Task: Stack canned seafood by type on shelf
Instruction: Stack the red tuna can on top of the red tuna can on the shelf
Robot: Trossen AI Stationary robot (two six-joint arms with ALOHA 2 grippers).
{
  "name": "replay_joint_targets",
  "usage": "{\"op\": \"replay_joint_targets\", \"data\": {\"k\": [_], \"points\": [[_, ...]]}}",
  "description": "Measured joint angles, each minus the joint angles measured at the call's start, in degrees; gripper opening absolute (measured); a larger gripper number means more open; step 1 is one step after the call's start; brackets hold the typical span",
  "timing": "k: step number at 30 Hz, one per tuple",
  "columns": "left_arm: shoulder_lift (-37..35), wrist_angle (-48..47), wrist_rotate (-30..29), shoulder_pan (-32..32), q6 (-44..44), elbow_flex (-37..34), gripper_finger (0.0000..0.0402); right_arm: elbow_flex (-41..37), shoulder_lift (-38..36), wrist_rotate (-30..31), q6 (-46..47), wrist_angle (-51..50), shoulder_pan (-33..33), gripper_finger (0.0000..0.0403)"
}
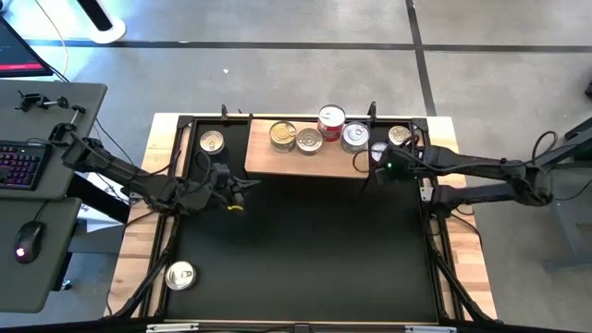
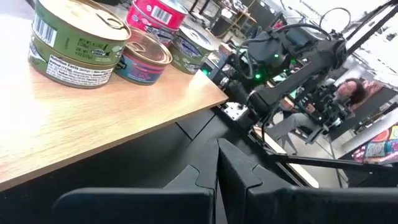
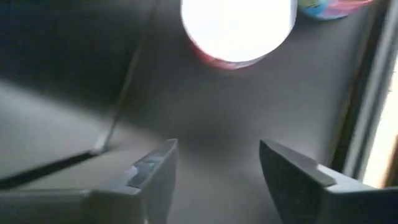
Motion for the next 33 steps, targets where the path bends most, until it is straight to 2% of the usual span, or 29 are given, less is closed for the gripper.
{"op": "replay_joint_targets", "data": {"k": [4, 8, 10, 15, 21, 25, 33], "points": [[0.0, 0.0, 0.0, 0.4, 0.1, 0.0, 0.0000, -0.6, 0.0, 3.8, -0.9, 2.3, -4.6, 0.0148], [0.0, 0.0, 0.0, 0.4, 0.7, 0.0, 0.0000, -0.6, 0.3, 8.6, -1.2, 7.0, -8.6, 0.0045], [0.0, 0.0, 0.0, 0.4, 0.7, 0.0, 0.0000, -0.6, 1.0, 8.6, -2.7, 10.1, -10.6, 0.0012], [0.0, 0.0, 0.2, 0.4, 0.8, 0.0, 0.0000, -0.6, 5.5, 7.4, -4.3, 14.2, -14.9, 0.0011], [0.0, -0.1, 2.1, 0.4, 0.8, 0.0, 0.0000, -0.6, 11.1, 1.1, -10.2, 18.2, -18.9, 0.0003], [0.0, -0.2, 3.5, 0.4, 0.9, 0.0, 0.0000, -0.6, 13.2, -0.4, -15.8, 17.8, -19.4, 0.0002], [0.0, -0.6, 3.5, 0.4, 0.9, 0.0, 0.0000, -4.3, 13.8, -2.8, -19.4, 19.9, -19.5, 0.0000]]}}
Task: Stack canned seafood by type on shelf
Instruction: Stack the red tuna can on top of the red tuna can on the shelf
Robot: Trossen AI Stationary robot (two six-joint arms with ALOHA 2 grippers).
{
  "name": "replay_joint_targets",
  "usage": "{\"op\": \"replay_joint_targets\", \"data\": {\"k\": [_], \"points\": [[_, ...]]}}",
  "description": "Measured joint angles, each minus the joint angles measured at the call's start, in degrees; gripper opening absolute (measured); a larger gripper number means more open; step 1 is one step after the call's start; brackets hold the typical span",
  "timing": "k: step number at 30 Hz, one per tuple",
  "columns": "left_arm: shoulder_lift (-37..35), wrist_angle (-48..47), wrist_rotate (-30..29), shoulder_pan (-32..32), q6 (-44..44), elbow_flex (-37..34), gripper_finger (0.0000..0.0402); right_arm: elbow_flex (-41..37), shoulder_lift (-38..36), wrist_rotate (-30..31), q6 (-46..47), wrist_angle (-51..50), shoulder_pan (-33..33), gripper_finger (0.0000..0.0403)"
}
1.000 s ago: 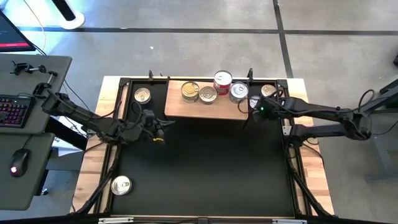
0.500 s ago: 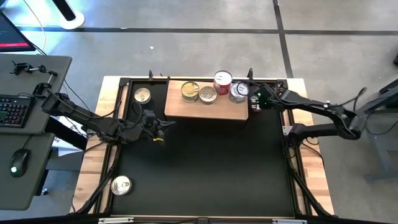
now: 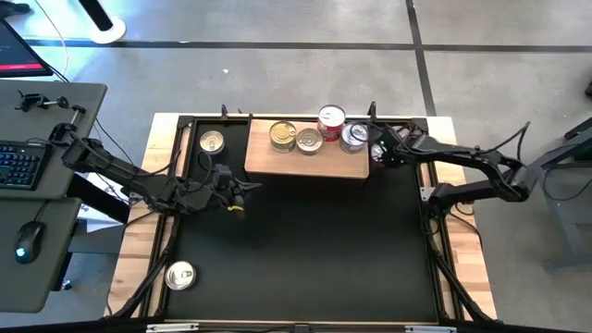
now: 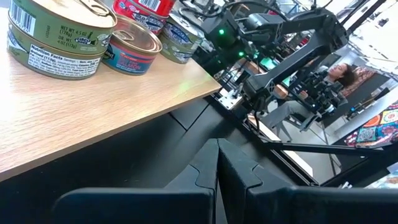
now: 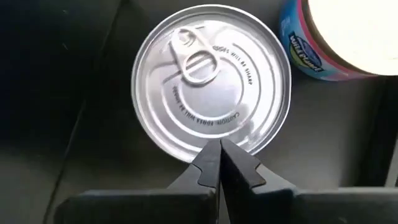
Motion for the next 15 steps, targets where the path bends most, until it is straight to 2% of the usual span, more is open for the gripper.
{"op": "replay_joint_targets", "data": {"k": [6, 15], "points": [[0.0, 0.0, 0.0, 0.0, 0.0, 0.0, 0.0000, -2.4, -1.1, -0.5, -0.1, 0.1, 0.0, 0.0000], [0.0, 0.0, 0.0, 0.0, 0.0, 0.0, 0.0000, -2.9, -9.2, -1.9, 0.3, -7.7, 0.0, 0.0000]]}}
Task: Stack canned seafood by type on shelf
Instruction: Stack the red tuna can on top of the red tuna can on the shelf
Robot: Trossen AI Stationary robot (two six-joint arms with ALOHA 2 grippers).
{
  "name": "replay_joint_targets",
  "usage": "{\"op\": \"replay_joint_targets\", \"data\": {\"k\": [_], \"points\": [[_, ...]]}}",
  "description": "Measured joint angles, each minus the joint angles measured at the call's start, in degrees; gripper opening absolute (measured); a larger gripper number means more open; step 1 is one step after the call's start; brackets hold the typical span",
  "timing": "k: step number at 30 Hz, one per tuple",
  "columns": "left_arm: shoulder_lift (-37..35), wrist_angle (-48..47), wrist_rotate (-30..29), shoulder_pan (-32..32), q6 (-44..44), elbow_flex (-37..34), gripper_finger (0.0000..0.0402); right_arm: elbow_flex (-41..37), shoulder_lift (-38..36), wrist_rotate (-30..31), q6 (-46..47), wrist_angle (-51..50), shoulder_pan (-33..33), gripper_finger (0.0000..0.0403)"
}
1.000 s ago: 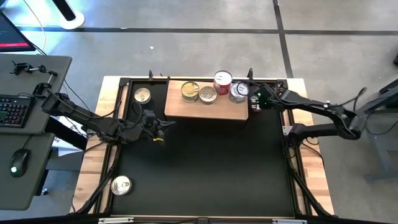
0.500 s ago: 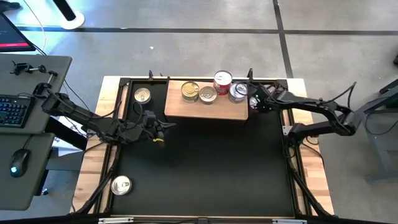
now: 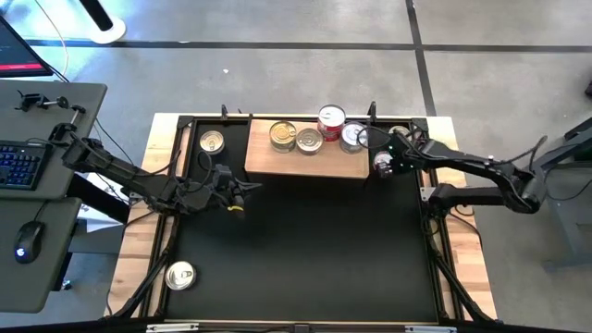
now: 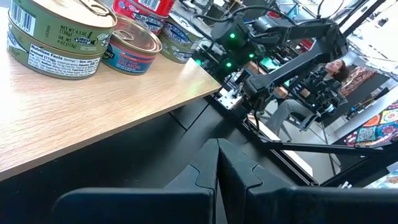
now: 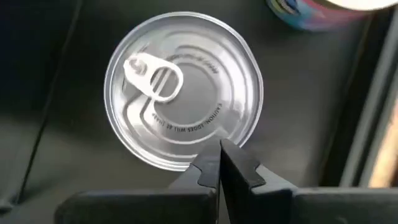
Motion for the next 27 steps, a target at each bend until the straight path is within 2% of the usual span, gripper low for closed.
{"op": "replay_joint_targets", "data": {"k": [5, 9, 15, 22, 27], "points": [[0.0, 0.0, -0.1, 0.0, 1.9, 0.0, 0.0000, 0.0, -5.2, -3.4, 2.9, -1.9, 0.0, 0.0000], [0.0, 0.0, -0.1, 0.0, 1.9, 0.0, 0.0000, 0.0, -9.2, -2.8, 7.4, -0.4, 0.0, 0.0000], [0.0, 0.0, -0.2, 0.0, 1.9, 0.0, 0.0000, 0.1, -6.2, 0.7, 11.4, 3.5, -0.2, 0.0000], [0.0, 0.1, 0.9, 0.0, 1.5, 0.0, 0.0000, 0.1, 1.7, -3.7, -5.5, 6.5, -2.4, 0.0000], [0.0, 0.1, 2.7, -0.1, 1.4, 0.0, 0.0000, 0.1, 3.3, -7.3, -17.1, 7.7, -3.5, 0.0000]]}}
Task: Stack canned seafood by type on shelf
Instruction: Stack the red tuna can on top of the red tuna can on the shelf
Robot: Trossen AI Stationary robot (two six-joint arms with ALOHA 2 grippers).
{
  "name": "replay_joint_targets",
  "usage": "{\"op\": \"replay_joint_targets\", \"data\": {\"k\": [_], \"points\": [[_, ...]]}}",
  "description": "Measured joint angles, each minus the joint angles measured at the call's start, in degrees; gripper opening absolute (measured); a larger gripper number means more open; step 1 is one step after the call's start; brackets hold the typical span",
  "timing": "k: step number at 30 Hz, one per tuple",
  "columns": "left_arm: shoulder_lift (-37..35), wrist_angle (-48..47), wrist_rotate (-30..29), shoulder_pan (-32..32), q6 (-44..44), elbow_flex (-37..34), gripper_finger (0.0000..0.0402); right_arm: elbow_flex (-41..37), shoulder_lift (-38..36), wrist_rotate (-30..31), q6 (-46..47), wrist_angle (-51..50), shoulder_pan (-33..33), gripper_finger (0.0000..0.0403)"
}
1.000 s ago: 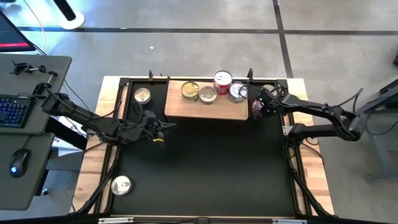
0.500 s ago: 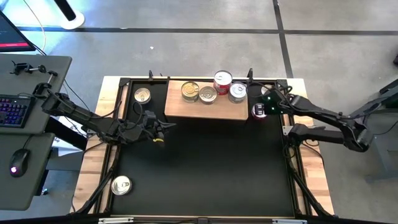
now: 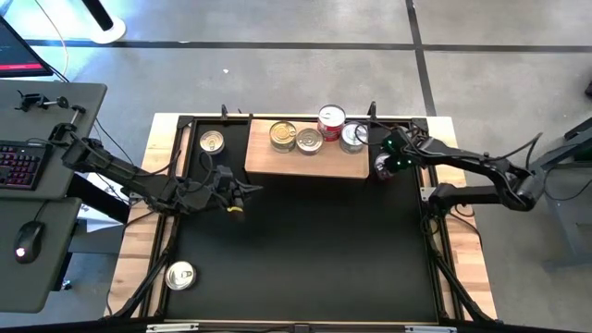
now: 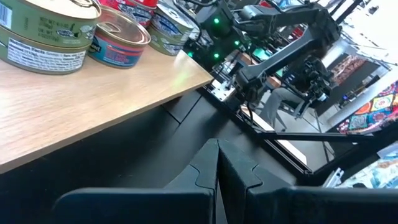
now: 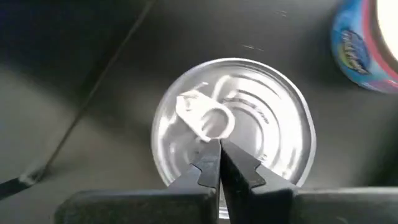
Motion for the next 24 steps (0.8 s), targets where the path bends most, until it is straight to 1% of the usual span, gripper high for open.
{"op": "replay_joint_targets", "data": {"k": [5, 8, 15, 19, 24], "points": [[0.0, 0.1, 0.0, 0.0, 0.0, 0.0, 0.0000, 0.0, 0.0, -6.2, -5.3, 3.3, -1.1, 0.0000], [0.0, 0.1, 0.0, -0.1, 0.0, 0.0, 0.0000, 0.0, 0.1, -6.7, -5.1, 2.7, -1.1, 0.0000], [0.0, 0.1, 0.1, -0.1, 0.0, 0.0, 0.0000, 0.3, 1.6, -0.6, 4.4, -1.0, -1.0, 0.0000], [0.0, 0.1, 0.1, -0.1, 0.0, 0.0, 0.0000, 0.3, 1.6, -2.3, 8.3, -3.1, 0.0, 0.0000], [0.0, 0.1, 0.5, -0.1, 0.0, 0.0, 0.0000, 0.4, 1.6, -3.9, 15.6, -8.0, 2.5, 0.0000]]}}
